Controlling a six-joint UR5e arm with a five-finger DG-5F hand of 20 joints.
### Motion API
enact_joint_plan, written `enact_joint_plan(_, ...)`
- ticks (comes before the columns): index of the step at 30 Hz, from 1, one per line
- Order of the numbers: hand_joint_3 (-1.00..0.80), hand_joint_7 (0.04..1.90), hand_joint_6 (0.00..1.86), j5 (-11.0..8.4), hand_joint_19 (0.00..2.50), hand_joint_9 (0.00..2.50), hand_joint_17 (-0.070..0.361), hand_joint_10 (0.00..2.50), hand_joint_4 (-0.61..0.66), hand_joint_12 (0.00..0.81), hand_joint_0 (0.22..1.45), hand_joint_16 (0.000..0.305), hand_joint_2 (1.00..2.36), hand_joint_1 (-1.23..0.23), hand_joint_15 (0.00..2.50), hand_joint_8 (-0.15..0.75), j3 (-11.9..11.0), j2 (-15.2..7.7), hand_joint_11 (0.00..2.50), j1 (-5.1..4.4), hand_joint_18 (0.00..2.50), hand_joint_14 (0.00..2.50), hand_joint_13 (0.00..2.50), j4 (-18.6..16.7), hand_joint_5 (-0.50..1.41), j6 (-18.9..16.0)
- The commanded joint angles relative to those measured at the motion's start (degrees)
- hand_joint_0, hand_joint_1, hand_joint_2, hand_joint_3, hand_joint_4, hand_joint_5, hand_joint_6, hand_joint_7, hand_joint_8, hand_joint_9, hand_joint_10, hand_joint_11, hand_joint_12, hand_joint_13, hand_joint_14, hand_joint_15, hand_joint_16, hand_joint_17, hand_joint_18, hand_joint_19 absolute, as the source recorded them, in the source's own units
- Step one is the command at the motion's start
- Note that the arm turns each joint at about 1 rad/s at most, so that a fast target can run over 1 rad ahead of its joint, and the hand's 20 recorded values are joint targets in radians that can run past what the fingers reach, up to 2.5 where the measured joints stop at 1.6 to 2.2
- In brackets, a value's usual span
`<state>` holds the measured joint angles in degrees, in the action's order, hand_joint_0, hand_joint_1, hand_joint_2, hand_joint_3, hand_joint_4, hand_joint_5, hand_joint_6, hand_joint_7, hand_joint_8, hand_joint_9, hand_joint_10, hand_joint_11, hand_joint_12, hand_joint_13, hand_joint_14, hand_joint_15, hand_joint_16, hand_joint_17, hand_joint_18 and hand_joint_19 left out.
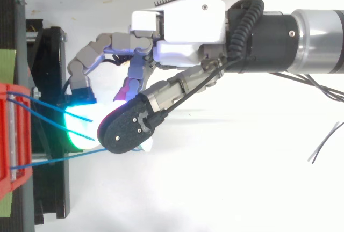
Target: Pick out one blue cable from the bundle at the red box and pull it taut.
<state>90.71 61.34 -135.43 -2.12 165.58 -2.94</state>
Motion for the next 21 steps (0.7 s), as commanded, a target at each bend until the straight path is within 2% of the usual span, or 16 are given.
enact_joint_plan(1,-0.24,0.95,0.89,-0.01,0.64,1.45,0.093,0.03,-0.26,0.266,0.60,0.041,1.02,-0.72,0.53,0.157,0.0,0.1,0.73,0.01,0.80,0.02,1.00,0.4,-0.07,0.2)
enact_joint_plan(5,-0.24,0.95,0.89,-0.19,0.64,1.45,0.095,0.03,-0.25,0.269,0.60,0.042,1.02,-0.72,0.53,0.158,0.0,0.1,0.72,0.01,0.80,0.02,1.01,1.3,-0.06,0.6)
enact_joint_plan(7,-0.25,0.95,0.89,-0.19,0.64,1.45,0.095,0.03,-0.25,0.271,0.60,0.042,1.02,-0.72,0.53,0.156,0.0,1.0,0.71,0.01,0.79,0.02,1.01,5.2,-0.06,2.6)
enact_joint_plan(11,-0.24,0.96,0.89,-0.01,0.64,1.45,0.096,0.03,-0.24,0.274,0.60,0.043,1.02,-0.72,0.53,0.160,0.0,2.4,0.71,0.10,0.79,0.02,1.00,10.4,-0.06,5.5)
enact_joint_plan(12,-0.24,0.96,0.89,-0.19,0.64,1.45,0.096,0.03,-0.24,0.275,0.60,0.043,1.02,-0.72,0.53,0.158,0.2,4.4,0.72,0.54,0.79,0.02,1.00,16.0,-0.06,7.8)
enact_joint_plan(17,-0.24,0.97,0.89,-0.54,0.64,1.45,0.097,0.03,-0.24,0.277,0.60,0.043,1.02,-0.72,0.53,0.164,1.0,6.5,0.70,0.71,0.79,0.02,1.00,19.3,-0.06,9.4)
enact_joint_plan(21,-0.24,0.97,0.89,-2.38,0.63,1.45,0.098,0.03,-0.24,0.279,0.60,0.043,1.02,-0.72,0.53,0.160,1.4,7.3,0.71,0.80,0.79,0.02,1.00,19.7,-0.06,10.0)
